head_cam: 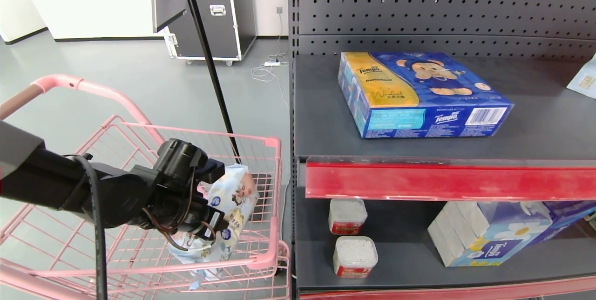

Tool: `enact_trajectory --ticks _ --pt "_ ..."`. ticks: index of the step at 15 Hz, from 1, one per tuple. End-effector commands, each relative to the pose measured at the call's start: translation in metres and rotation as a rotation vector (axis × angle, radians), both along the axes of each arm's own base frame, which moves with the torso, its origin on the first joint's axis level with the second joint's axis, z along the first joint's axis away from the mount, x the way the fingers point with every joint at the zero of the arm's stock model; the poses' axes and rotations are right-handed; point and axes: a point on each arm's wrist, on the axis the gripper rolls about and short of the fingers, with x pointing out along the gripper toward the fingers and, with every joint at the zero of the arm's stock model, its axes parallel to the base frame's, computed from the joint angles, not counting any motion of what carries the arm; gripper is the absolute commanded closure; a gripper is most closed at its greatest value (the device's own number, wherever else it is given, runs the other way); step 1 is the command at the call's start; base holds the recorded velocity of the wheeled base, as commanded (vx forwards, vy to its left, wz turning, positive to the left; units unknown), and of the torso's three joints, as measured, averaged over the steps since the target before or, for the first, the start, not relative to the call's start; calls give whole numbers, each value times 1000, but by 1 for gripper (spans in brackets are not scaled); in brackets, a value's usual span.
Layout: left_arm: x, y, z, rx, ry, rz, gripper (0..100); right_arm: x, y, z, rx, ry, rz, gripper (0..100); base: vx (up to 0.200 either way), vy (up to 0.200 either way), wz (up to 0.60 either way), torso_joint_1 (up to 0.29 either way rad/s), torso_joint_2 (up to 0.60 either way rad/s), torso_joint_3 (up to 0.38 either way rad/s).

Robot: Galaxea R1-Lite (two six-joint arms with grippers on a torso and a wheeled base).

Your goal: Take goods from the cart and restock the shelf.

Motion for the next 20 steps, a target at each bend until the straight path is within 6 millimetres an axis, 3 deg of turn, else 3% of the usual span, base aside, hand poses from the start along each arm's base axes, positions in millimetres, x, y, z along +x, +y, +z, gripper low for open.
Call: enact_trajectory --ticks 1,3,4,5,8,9,10,11,14,18,20 --pt "1 9 40 -65 -132 51 100 0 0 0 -1 -1 0 0 0 0 0 0 0 0" --pt "-13 25 84 -142 -262 114 100 0 0 0 -1 -1 0 0 0 0 0 0 0 0" --pt "-19 29 94 -153 -295 120 100 0 0 0 -1 -1 0 0 0 0 0 0 0 0" --pt "-48 42 123 -188 -401 135 100 0 0 0 -1 -1 0 0 0 0 0 0 0 0" --pt "-118 66 155 -242 -591 169 100 0 0 0 -1 1 1 0 0 0 0 0 0 0" --pt "-129 70 157 -247 -617 178 100 0 0 0 -1 -1 1 0 0 0 0 0 0 0" --pt "-152 78 159 -259 -669 191 100 0 0 0 -1 -1 1 0 0 0 0 0 0 0" --pt "-190 87 153 -276 -743 202 100 0 0 0 -1 -1 0 0 0 0 0 0 0 0" --pt "-248 98 129 -314 -872 190 100 0 0 0 -2 0 -2 0 0 0 0 0 0 0" --pt "-295 106 105 -337 -958 185 100 0 0 0 -1 -1 -2 0 0 0 0 62 -256 -182" --pt "-302 107 103 -351 -988 178 100 0 0 0 -1 -1 -2 0 0 0 0 134 -483 -352"
